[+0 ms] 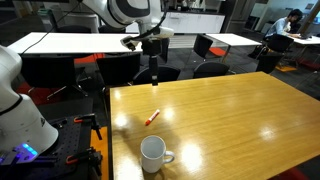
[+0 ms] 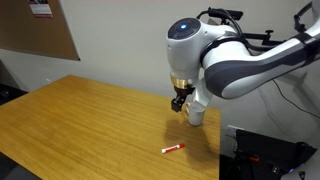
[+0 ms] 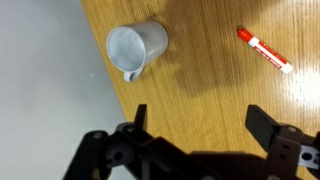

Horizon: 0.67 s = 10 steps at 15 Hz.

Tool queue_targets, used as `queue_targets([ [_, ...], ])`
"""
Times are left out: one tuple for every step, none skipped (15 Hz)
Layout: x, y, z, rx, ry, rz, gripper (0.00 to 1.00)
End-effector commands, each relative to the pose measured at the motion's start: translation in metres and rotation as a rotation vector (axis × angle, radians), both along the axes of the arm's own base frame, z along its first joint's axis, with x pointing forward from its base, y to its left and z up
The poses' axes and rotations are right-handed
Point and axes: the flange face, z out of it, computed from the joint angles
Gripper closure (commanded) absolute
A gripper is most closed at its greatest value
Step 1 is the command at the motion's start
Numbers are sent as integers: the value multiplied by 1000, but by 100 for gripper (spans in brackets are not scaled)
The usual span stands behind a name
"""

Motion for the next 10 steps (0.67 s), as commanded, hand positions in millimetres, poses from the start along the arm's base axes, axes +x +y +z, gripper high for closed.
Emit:
queue_targets([
  [-7,-7,5,23,64,106,0],
  [-8,-9,5,23,69,135,0],
  [-8,-10,5,33,71,164,0],
  [-8,-11,5,48,75,185,0],
  [-7,-12,5,73,86,198,0],
  [-6,-13,4,95,94,205,0],
  [0,-8,0,53,98,171,0],
  [0,-8,0,58,101,175,0],
  [0,-8,-1,58,102,175,0],
  [0,-8,-1,58,103,175,0],
])
